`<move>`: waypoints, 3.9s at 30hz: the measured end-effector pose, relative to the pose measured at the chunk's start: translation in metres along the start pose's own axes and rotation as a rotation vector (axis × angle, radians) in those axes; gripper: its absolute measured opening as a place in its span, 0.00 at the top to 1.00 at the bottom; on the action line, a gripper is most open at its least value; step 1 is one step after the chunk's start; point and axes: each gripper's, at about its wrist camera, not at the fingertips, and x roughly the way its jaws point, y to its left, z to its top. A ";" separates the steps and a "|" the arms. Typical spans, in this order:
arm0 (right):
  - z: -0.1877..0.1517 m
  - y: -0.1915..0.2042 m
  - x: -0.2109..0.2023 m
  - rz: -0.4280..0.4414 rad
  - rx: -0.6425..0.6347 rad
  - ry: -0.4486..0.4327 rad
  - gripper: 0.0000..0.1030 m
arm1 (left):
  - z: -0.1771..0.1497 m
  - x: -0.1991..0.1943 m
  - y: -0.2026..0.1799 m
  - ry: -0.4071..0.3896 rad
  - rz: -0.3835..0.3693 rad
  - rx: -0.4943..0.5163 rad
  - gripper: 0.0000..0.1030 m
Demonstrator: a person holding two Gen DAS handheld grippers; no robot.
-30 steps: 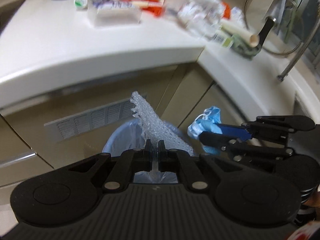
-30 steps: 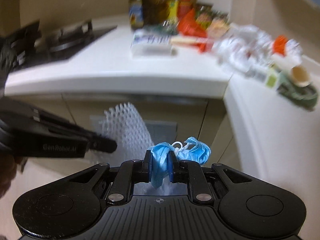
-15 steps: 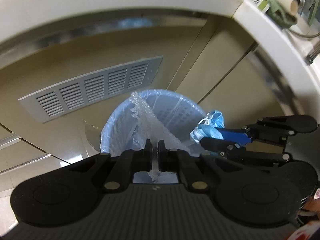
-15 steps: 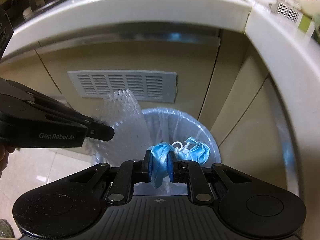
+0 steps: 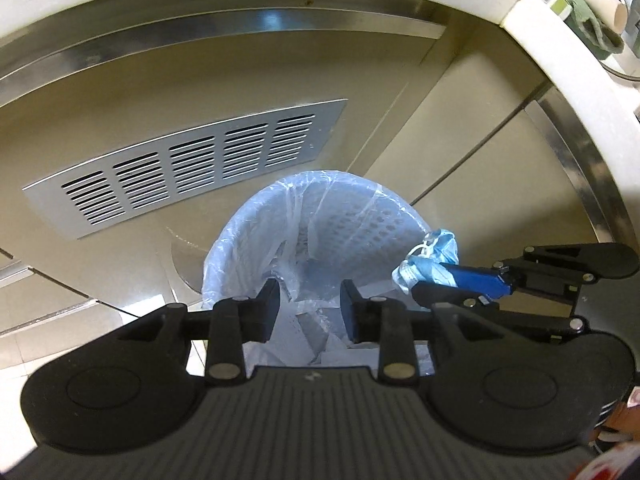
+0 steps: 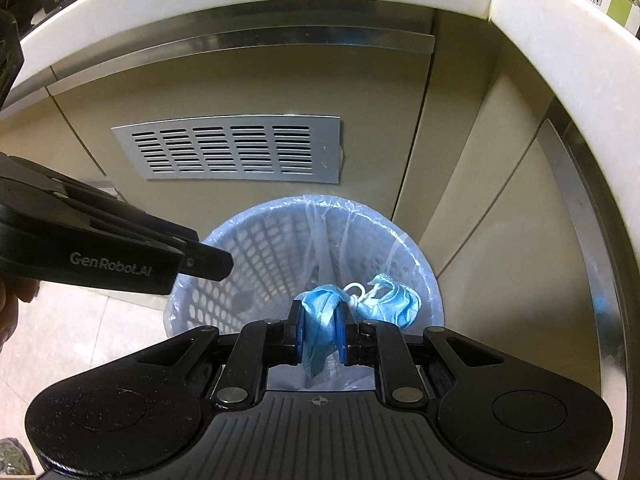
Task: Collect trash
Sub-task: 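Carry masks and bubble wrap over the wastebasket and open both grippers, then grasp the paper towel tube with the right gripper while the left grasps crumpled tissue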
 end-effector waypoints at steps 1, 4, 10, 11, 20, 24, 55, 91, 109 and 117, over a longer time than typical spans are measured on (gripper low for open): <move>0.000 0.000 -0.001 0.001 0.000 0.001 0.84 | -0.001 -0.003 0.001 0.000 0.003 -0.005 0.73; 0.001 0.001 0.001 0.005 -0.004 0.004 0.84 | -0.002 -0.008 0.003 0.000 0.011 -0.016 0.73; 0.002 0.004 0.000 0.010 -0.010 0.008 0.84 | -0.003 -0.016 0.004 -0.006 0.022 -0.030 0.73; 0.003 0.004 0.000 0.009 -0.009 0.007 0.84 | -0.004 -0.017 0.004 -0.008 0.022 -0.031 0.73; 0.004 0.003 0.005 0.025 0.020 0.014 0.75 | -0.006 -0.022 0.008 -0.019 0.028 -0.044 0.73; 0.004 -0.001 0.004 0.020 0.053 0.003 0.43 | -0.007 -0.024 0.007 -0.020 0.030 -0.045 0.73; 0.056 0.016 -0.146 -0.009 0.009 -0.340 0.43 | 0.025 -0.153 -0.016 -0.335 0.020 -0.016 0.69; 0.075 -0.175 -0.206 -0.349 0.297 -0.465 0.43 | 0.180 -0.090 -0.121 -0.420 -0.069 0.074 0.29; 0.075 -0.213 -0.180 -0.263 0.370 -0.443 0.43 | 0.205 -0.051 -0.146 -0.356 0.010 0.153 0.59; 0.082 -0.190 -0.202 -0.196 0.328 -0.530 0.43 | 0.198 -0.053 -0.144 -0.356 0.013 0.154 0.93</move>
